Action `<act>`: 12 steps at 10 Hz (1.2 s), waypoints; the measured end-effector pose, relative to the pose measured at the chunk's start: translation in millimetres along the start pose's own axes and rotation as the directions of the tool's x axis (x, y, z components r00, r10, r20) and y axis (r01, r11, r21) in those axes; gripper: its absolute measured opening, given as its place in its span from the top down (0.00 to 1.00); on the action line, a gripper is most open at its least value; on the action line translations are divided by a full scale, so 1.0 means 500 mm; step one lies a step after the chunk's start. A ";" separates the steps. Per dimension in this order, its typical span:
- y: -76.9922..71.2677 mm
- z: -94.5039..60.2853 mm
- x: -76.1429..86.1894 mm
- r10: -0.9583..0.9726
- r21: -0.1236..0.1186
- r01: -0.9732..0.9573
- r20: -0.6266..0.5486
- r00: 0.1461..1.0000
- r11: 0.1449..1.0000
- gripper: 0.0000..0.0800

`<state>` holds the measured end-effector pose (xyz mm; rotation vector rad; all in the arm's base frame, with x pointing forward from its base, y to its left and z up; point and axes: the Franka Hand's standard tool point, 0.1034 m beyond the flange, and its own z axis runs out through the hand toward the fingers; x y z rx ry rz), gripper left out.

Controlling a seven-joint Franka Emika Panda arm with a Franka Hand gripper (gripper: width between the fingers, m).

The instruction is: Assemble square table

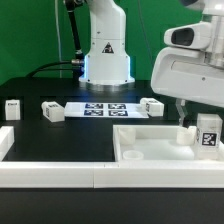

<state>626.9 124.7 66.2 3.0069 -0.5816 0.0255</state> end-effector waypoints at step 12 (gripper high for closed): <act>0.027 0.001 0.007 0.187 -0.020 -0.187 0.008 0.982 0.982 0.63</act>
Offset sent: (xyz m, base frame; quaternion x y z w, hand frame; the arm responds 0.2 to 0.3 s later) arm 0.0000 0.0000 0.0000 0.0000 0.0000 0.0000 1.0000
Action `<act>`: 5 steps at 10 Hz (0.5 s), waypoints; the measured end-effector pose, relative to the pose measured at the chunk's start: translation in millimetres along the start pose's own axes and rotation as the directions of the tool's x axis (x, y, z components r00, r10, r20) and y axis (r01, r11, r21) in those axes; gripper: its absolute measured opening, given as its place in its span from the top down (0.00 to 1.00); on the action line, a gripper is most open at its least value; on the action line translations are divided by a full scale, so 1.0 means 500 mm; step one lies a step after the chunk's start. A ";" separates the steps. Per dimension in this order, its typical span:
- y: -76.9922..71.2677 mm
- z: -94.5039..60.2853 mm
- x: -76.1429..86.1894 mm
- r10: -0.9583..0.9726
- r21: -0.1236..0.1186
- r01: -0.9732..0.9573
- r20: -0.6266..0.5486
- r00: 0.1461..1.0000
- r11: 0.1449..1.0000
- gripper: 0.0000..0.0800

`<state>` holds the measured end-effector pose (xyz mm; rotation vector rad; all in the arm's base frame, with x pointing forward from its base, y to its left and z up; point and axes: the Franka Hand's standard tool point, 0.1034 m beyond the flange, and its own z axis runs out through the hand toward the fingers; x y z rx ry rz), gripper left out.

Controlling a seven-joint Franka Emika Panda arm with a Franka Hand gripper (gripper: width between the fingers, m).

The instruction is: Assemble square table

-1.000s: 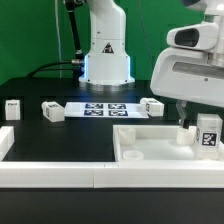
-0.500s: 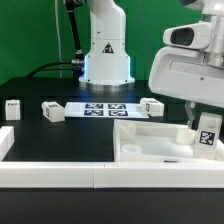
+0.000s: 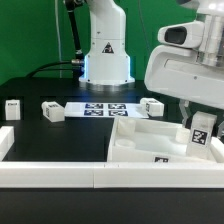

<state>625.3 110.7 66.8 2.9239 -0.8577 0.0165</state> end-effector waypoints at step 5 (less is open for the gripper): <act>0.000 0.001 0.001 0.001 0.000 -0.001 0.000 1.000 1.000 0.26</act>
Offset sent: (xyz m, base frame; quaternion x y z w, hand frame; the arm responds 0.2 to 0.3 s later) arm 0.0000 0.0000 0.0000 0.0000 0.0000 0.0000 1.0000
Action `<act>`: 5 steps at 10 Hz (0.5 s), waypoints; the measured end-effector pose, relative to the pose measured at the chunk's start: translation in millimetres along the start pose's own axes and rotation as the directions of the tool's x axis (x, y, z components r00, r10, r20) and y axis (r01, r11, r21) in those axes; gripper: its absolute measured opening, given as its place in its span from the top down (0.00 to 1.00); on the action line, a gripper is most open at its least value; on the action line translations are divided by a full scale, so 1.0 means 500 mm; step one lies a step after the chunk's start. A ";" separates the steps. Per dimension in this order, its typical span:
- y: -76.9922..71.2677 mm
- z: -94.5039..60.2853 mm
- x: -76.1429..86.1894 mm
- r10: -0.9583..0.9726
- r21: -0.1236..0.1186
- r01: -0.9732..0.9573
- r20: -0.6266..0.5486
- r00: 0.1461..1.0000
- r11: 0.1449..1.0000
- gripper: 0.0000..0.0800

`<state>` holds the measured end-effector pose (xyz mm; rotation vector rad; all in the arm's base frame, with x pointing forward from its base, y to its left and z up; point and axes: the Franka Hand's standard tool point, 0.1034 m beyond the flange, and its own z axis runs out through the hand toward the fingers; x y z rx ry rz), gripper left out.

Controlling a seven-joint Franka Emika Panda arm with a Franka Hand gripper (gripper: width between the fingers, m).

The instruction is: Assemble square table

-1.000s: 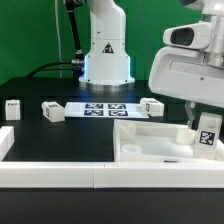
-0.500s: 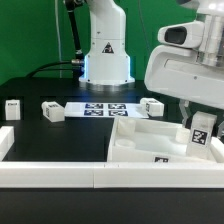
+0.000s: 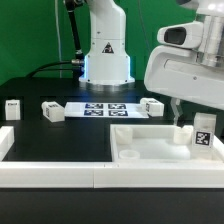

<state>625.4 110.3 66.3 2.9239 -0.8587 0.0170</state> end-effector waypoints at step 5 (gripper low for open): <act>0.000 0.000 0.000 0.000 0.000 0.000 0.000 1.000 1.000 0.19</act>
Offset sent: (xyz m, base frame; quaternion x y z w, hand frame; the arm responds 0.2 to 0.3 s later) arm 0.0000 0.0000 0.0000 0.0000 0.0000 0.0000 1.0000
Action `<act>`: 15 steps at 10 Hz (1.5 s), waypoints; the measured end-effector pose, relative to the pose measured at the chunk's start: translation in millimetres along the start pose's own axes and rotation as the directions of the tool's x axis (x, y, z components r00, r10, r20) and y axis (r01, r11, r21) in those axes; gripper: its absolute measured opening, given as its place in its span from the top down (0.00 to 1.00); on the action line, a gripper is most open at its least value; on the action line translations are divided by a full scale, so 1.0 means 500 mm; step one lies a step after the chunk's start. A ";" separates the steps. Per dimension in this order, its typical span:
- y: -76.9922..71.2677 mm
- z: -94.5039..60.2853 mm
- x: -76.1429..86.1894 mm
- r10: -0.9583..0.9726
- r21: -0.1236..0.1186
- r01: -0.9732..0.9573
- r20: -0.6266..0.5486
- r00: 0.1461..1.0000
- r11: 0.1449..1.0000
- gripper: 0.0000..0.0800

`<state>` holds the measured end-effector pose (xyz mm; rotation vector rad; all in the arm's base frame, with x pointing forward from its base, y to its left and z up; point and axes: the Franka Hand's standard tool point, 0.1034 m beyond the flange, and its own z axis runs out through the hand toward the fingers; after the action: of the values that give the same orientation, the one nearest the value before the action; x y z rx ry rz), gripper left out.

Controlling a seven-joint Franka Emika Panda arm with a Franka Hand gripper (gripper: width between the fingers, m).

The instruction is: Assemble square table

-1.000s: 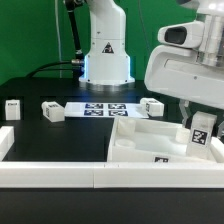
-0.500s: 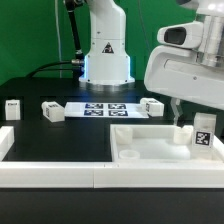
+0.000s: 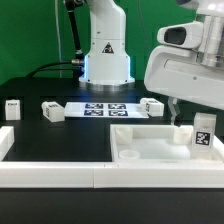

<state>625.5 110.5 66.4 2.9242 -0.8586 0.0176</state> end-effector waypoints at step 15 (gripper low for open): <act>0.041 -0.087 -0.066 -0.535 0.053 0.537 -0.043 0.844 0.842 0.19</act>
Offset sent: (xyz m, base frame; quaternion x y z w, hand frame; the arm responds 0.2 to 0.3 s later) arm -0.0069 0.0056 0.0196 0.0280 -0.0073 0.0075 0.9996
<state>587.3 115.0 110.1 3.1006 -0.0048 0.0432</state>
